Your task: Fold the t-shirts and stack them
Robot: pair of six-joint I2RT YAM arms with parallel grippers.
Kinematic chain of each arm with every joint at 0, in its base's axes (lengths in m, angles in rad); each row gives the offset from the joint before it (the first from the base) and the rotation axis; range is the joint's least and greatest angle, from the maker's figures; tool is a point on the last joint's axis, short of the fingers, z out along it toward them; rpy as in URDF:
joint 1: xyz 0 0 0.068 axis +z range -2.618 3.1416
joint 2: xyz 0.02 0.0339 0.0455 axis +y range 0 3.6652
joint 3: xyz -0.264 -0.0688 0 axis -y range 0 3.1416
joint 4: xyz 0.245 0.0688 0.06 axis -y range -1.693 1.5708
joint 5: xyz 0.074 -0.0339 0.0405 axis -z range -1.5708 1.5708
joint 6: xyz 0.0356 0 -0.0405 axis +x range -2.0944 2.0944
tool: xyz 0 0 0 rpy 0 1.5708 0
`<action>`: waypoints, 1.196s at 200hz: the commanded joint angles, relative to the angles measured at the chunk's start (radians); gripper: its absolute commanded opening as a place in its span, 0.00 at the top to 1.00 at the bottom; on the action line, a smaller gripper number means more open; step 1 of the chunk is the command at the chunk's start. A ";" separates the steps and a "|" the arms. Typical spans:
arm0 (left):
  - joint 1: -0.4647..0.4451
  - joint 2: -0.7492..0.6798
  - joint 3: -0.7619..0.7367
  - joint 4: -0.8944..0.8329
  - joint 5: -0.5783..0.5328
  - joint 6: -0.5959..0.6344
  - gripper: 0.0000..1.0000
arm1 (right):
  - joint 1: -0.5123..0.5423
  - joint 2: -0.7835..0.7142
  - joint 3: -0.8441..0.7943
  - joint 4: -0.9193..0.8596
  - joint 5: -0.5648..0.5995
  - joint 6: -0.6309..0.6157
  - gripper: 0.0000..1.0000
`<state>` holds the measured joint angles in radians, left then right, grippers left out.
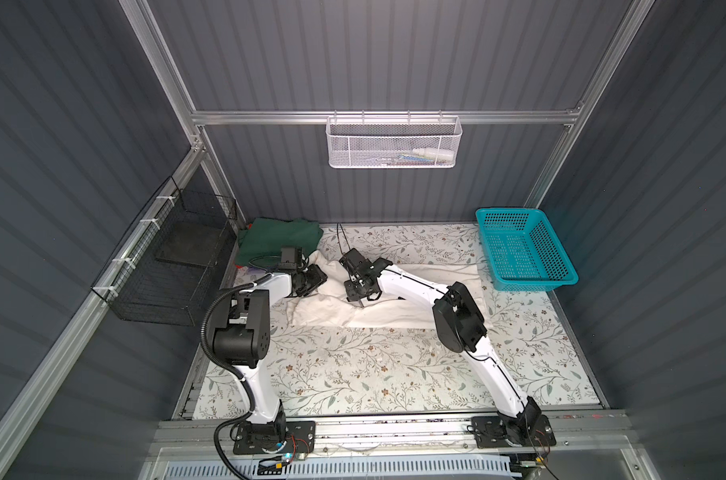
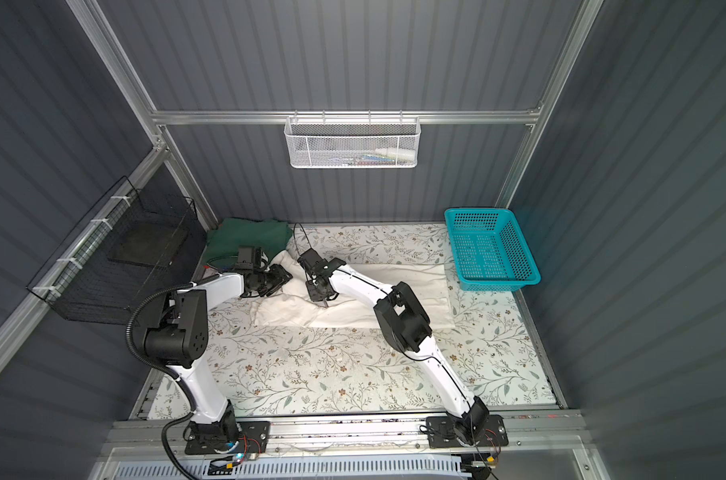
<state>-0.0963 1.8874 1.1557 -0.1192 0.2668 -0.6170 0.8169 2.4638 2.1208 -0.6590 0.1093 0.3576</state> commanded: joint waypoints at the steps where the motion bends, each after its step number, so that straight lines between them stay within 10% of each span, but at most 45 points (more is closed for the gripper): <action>1: 0.006 0.027 0.056 -0.026 0.035 0.024 0.62 | -0.002 -0.038 -0.010 -0.016 0.026 -0.003 0.84; 45: 0.007 0.098 0.139 -0.076 0.042 0.025 1.00 | -0.002 -0.050 -0.023 -0.042 0.041 0.003 0.87; 239: 0.018 0.123 0.204 -0.117 0.029 0.007 1.00 | -0.002 -0.206 -0.298 0.028 -0.023 0.072 0.88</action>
<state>-0.0853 1.9903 1.3254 -0.2111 0.2932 -0.6067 0.8169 2.2692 1.8301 -0.6247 0.1059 0.4076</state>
